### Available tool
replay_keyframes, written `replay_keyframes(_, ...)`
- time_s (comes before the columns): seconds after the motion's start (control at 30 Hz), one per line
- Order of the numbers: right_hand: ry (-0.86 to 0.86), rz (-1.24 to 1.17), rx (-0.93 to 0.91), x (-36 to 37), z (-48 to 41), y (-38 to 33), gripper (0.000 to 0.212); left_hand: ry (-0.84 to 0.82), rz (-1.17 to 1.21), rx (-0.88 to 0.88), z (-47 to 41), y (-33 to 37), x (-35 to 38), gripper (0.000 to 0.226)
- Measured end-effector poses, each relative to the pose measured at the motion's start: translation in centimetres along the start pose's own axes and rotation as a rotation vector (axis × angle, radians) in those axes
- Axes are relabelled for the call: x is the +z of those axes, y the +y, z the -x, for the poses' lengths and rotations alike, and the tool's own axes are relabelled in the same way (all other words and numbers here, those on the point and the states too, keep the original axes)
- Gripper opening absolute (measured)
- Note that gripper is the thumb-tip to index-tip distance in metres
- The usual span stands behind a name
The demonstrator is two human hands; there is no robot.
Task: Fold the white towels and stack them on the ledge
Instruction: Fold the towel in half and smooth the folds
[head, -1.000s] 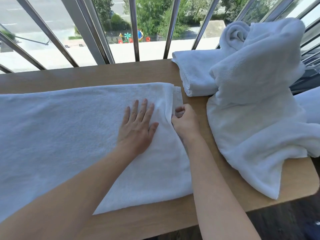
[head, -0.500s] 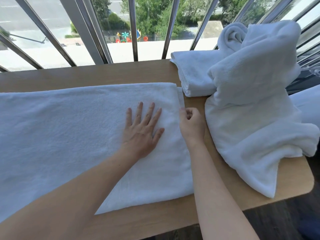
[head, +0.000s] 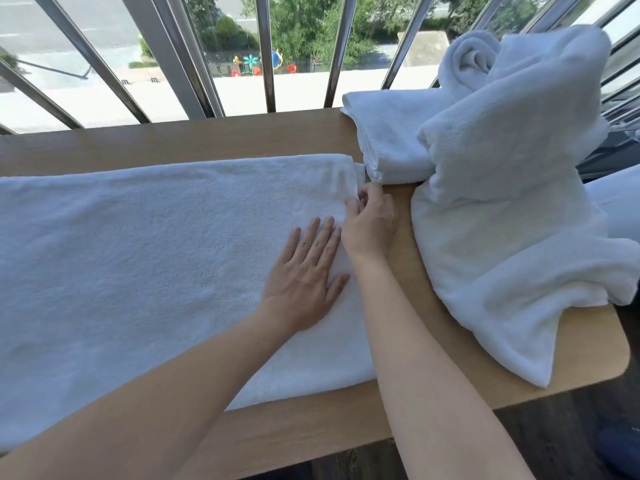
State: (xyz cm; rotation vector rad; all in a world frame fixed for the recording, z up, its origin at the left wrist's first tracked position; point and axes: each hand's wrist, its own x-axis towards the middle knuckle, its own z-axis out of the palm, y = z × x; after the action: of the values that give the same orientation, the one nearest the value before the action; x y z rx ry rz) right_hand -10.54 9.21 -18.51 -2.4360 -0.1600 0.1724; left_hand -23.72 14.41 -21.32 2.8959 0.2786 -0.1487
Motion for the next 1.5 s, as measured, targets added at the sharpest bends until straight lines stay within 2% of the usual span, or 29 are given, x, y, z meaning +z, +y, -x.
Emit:
replay_keyframes(0.07,-0.032,-0.104,-0.002,-0.8,1.7,1.4,0.019,0.004,0.012,-0.083,0.0,0.3,0.1,0.068)
replay_keyframes(0.17,-0.076,-0.131,0.013,-2.2,5.1,3.6,0.025,-0.006,0.022,-0.151,-0.8,0.7,0.2,0.065)
replay_keyframes(0.37,-0.180,-0.063,0.162,-4.4,10.9,6.7,0.028,-0.022,0.003,-0.068,-5.9,0.1,-0.4,0.062)
replay_keyframes(0.47,-0.238,-0.034,0.227,-5.8,13.1,7.9,0.042,-0.017,-0.023,-0.036,-8.9,-0.5,-0.7,0.066)
replay_keyframes(0.57,-0.219,-0.033,0.252,-6.4,14.9,8.7,0.053,-0.036,-0.004,-0.080,-11.7,-1.0,-1.3,0.075)
replay_keyframes(0.63,-0.215,-0.145,0.249,-6.7,15.6,8.9,0.056,-0.023,0.040,-0.114,-12.5,-0.8,-1.6,0.081)
replay_keyframes(0.7,-0.255,-0.406,0.237,-7.1,16.1,8.4,0.048,0.071,0.169,-0.143,-12.2,-0.5,-1.9,0.081)
replay_keyframes(0.77,-0.295,-0.665,0.260,-7.4,16.5,7.9,0.035,0.222,0.270,-0.194,-11.2,0.0,-2.0,0.071)
replay_keyframes(0.83,-0.358,-0.782,0.273,-7.4,16.8,7.4,0.031,0.257,0.296,-0.245,-10.6,0.4,-2.2,0.065)
replay_keyframes(0.97,-0.509,-0.785,0.195,-6.9,16.6,6.2,0.030,0.127,0.416,-0.299,-11.1,0.8,-3.8,0.072)
replay_keyframes(1.1,-0.648,-0.672,0.101,-6.3,15.9,4.6,0.031,0.028,0.541,-0.329,-12.1,0.0,-5.4,0.072)
replay_keyframes(1.17,-0.721,-0.608,0.058,-5.8,15.5,3.6,0.036,0.021,0.553,-0.336,-12.2,-0.9,-6.1,0.062)
replay_keyframes(1.27,-0.819,-0.604,0.017,-4.5,15.3,1.3,0.034,0.079,0.673,-0.401,-11.7,-3.0,-7.4,0.026)
replay_keyframes(1.3,-0.856,-0.607,0.009,-4.1,15.4,0.5,0.032,0.107,0.739,-0.432,-11.3,-4.0,-7.9,0.020)
replay_keyframes(1.5,-1.055,-0.597,-0.078,-1.0,16.5,-4.5,0.036,0.264,0.953,-0.571,-5.7,-12.1,-11.5,0.015)
